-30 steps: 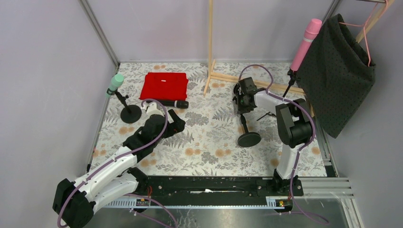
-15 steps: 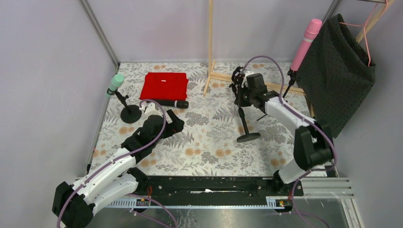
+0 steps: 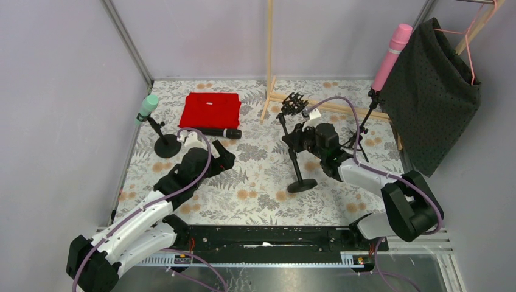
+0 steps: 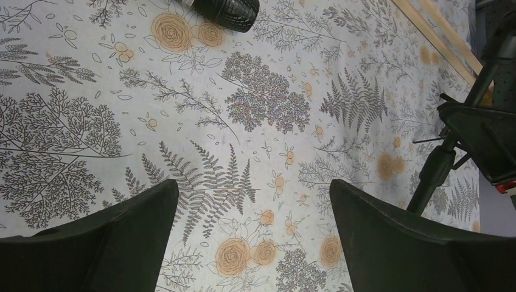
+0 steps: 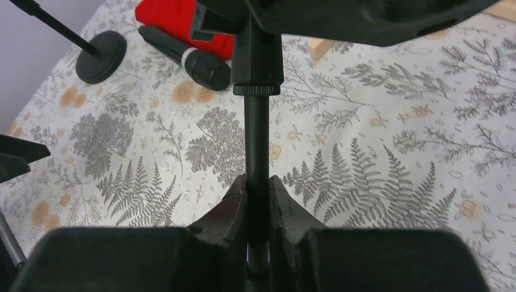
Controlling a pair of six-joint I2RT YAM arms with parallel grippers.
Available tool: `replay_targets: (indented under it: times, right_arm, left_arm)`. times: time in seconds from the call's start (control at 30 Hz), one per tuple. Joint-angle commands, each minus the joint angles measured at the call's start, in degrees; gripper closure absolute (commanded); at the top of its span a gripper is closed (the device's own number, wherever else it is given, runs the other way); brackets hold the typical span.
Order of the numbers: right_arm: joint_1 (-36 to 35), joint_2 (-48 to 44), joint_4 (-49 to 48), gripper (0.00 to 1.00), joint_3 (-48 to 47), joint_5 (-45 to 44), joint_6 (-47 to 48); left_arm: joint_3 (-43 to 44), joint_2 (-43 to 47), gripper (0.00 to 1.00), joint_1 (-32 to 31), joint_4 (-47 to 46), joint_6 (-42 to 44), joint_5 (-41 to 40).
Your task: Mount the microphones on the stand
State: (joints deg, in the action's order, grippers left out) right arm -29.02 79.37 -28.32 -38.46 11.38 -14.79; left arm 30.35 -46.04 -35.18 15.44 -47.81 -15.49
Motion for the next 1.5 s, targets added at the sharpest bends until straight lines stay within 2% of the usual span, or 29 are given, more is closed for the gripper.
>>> replay_targets:
  times: [0.0,0.17,0.33,0.5,0.6,0.7,1.13,1.47]
  right_arm:
    - [-1.3,0.5,-26.9,1.0,3.5,-0.1,-2.6]
    - [-2.5,0.6,-36.8,1.0,5.9,-1.1,-1.4]
    - [-2.6,3.6,-48.5,1.0,7.7,-0.1,-0.5]
    - [-2.6,12.0,-69.0,1.0,10.6,2.0,2.1]
    - [-2.7,16.3,-70.1,1.0,9.1,3.7,4.2]
    - [-2.7,17.8,-70.0,1.0,8.1,4.5,5.3]
    - [-2.7,12.2,-70.1,0.96,9.4,7.3,9.3]
    - [-2.8,11.7,-70.0,0.88,9.4,10.4,9.6]
  left_arm:
    - [0.8,0.9,0.01,0.3,-2.1,1.3,-1.1]
    - [0.1,0.5,0.01,0.4,-3.4,1.6,-1.2]
    - [0.8,-2.6,0.01,0.4,-9.0,3.6,1.8]
    - [0.7,-6.5,0.01,0.4,-19.9,6.5,9.0]
    - [0.5,-9.3,0.01,0.4,-26.2,7.6,11.3]
    - [2.2,-13.0,0.01,0.5,-27.9,8.7,11.6]
    - [10.2,-26.1,0.01,1.3,-35.5,10.7,12.6]
    - [19.6,-33.6,0.01,2.0,-37.7,12.8,13.2]
